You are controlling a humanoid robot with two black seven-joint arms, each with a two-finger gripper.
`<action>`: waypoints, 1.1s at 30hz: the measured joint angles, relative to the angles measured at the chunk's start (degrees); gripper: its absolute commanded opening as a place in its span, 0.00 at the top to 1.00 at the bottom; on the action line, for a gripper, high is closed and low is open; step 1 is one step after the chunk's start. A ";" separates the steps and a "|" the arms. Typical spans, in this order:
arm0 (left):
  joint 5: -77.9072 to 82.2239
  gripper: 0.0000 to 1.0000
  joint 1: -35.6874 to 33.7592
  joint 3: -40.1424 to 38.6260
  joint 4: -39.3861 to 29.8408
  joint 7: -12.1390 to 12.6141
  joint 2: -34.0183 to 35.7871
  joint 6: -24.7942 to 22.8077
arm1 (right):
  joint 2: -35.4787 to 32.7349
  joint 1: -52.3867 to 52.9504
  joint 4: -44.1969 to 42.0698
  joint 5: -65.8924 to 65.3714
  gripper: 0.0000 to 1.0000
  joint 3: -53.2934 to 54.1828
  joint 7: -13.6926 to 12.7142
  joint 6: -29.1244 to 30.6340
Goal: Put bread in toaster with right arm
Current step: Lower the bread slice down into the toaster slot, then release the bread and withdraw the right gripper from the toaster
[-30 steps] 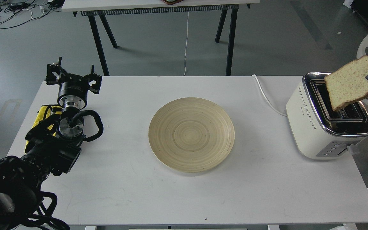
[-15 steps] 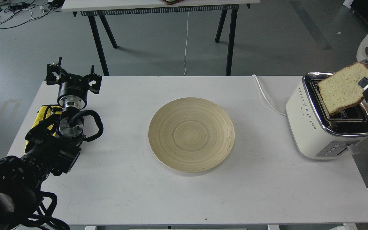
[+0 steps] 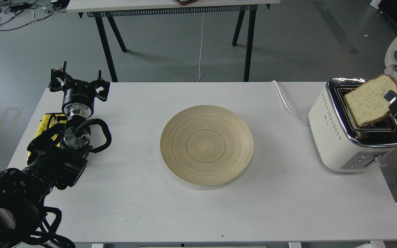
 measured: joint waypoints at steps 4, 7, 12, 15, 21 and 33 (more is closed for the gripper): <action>0.00 0.00 0.00 0.00 -0.01 0.00 0.00 0.00 | 2.16 -0.05 -1.14 -0.03 0.71 0.00 -0.26 0.00; 0.00 0.00 0.00 0.00 -0.01 0.00 0.00 0.00 | 4.26 -0.05 -3.30 -0.02 0.41 0.00 -0.38 0.00; 0.00 0.00 -0.01 0.00 -0.01 0.00 0.00 0.00 | 6.72 0.34 -5.39 0.21 0.05 0.57 -0.38 0.00; 0.00 0.00 -0.01 0.00 -0.01 0.00 0.00 0.00 | 6.77 0.75 -5.36 0.52 0.04 1.38 -0.27 0.00; 0.00 0.00 -0.01 0.00 -0.01 0.00 0.00 0.00 | 5.26 2.70 -4.82 0.92 0.02 4.97 -0.34 0.00; 0.00 0.00 0.00 0.00 0.01 0.00 0.00 0.00 | 7.46 6.55 1.70 30.42 0.02 21.76 -2.00 15.95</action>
